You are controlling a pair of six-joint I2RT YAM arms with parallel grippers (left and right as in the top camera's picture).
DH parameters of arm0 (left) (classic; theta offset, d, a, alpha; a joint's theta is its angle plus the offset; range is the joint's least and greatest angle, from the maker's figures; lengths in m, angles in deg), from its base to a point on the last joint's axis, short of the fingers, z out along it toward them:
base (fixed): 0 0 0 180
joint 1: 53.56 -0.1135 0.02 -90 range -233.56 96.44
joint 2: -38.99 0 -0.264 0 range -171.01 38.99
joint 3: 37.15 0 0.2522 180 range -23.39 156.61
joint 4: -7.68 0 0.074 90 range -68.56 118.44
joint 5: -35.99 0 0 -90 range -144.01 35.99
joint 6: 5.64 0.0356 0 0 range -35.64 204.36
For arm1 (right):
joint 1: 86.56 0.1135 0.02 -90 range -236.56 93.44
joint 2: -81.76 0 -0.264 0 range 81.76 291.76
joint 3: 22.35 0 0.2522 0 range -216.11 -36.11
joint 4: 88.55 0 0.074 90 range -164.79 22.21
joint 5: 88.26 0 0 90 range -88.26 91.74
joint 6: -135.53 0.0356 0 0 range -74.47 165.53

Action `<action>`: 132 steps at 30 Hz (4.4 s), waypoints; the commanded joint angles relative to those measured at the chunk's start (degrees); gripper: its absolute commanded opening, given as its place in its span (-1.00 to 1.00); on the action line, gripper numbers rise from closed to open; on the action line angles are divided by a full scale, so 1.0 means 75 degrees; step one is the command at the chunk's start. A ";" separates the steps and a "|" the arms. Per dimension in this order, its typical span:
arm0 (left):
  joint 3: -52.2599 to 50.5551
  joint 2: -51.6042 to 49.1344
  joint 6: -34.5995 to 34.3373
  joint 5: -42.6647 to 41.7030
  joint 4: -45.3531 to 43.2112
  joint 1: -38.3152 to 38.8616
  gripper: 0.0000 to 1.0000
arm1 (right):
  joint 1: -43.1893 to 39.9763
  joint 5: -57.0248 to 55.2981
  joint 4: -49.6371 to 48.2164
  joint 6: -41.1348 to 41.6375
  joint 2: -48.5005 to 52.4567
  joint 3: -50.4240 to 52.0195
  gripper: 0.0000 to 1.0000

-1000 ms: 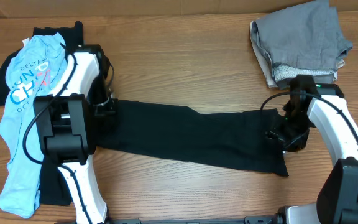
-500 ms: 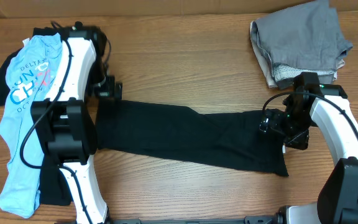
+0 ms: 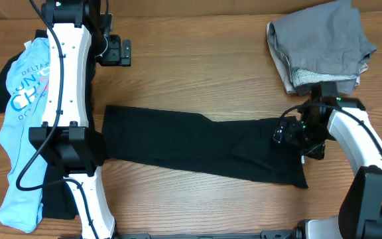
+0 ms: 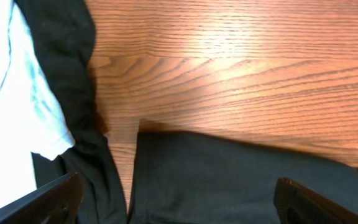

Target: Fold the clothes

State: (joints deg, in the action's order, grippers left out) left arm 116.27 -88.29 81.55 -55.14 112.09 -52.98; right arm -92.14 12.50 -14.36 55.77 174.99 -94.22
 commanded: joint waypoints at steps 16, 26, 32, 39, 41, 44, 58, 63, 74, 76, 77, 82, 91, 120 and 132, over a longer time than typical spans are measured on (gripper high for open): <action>0.0149 0.0245 0.0239 0.0067 -0.0102 0.0032 0.99 | -0.0679 0.0323 -0.1017 -0.0431 0.0117 0.0758 1.00; 0.0149 0.0245 0.0236 0.0064 -0.0143 0.0032 1.00 | -0.0679 0.0525 -0.1976 -0.0157 0.0157 0.1469 0.57; 0.0149 0.0245 0.0239 0.0067 -0.0154 0.0032 1.00 | -0.0807 0.0522 -0.1990 0.0224 0.0157 0.1463 -0.11; 0.0149 0.0245 0.0236 0.0064 -0.0157 0.0026 1.00 | -0.1842 0.0525 -0.1460 0.0233 0.0154 0.1020 -0.88; 0.0149 0.0245 0.0233 0.0061 -0.0160 0.0026 1.00 | -0.2197 0.0525 -0.1218 0.0198 0.0152 0.0769 -0.92; 0.0149 0.0245 0.0236 0.0058 -0.0160 0.0026 1.00 | -0.2629 0.0527 -0.0985 -0.0026 0.0152 0.0411 -0.92; -0.1271 0.0242 0.1387 -0.1151 0.0749 0.0026 0.94 | -0.2818 0.0612 -0.0898 -0.0230 0.0152 0.0248 0.96; -0.2331 0.0286 0.0962 -0.0976 0.0822 0.0006 0.60 | -0.2818 0.0612 -0.0860 -0.0227 0.0152 0.0248 1.00; -0.3829 0.2812 0.0114 -0.0772 0.0353 0.0099 1.00 | -0.2815 0.0985 -0.0898 -0.0224 0.0152 0.0248 1.00; -0.4546 0.3139 0.0114 -0.0796 -0.0070 0.0099 1.00 | -0.2815 0.0988 -0.0956 -0.0224 0.0152 0.0248 1.00; -0.4937 0.3246 0.0108 -0.0799 -0.0332 0.0099 1.00 | -0.2815 0.0988 -0.0965 -0.0224 0.0152 0.0248 1.00; -0.6860 0.3328 -0.0038 -0.0854 -0.2174 0.0099 1.00 | -0.2815 0.0985 -0.0982 -0.0224 0.0152 0.0248 1.00; -0.9084 0.3328 -0.0055 -0.0877 -0.4558 0.0099 1.00 | -0.2818 0.0982 -0.0938 -0.0224 0.0152 0.0248 1.00; -1.1607 0.3223 0.0061 -0.1405 -0.8134 0.0577 0.72 | -0.2815 0.0976 -0.1014 -0.0227 0.0152 0.0251 1.00; -1.1561 0.3232 -0.0341 -0.1309 -0.7944 0.0376 -0.92 | -0.2815 0.0982 -0.0965 -0.0245 0.0152 0.0248 1.00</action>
State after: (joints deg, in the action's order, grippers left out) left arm 30.57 -61.98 80.17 -65.87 50.19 -49.22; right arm -113.19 19.52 -21.58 54.29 176.02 -91.29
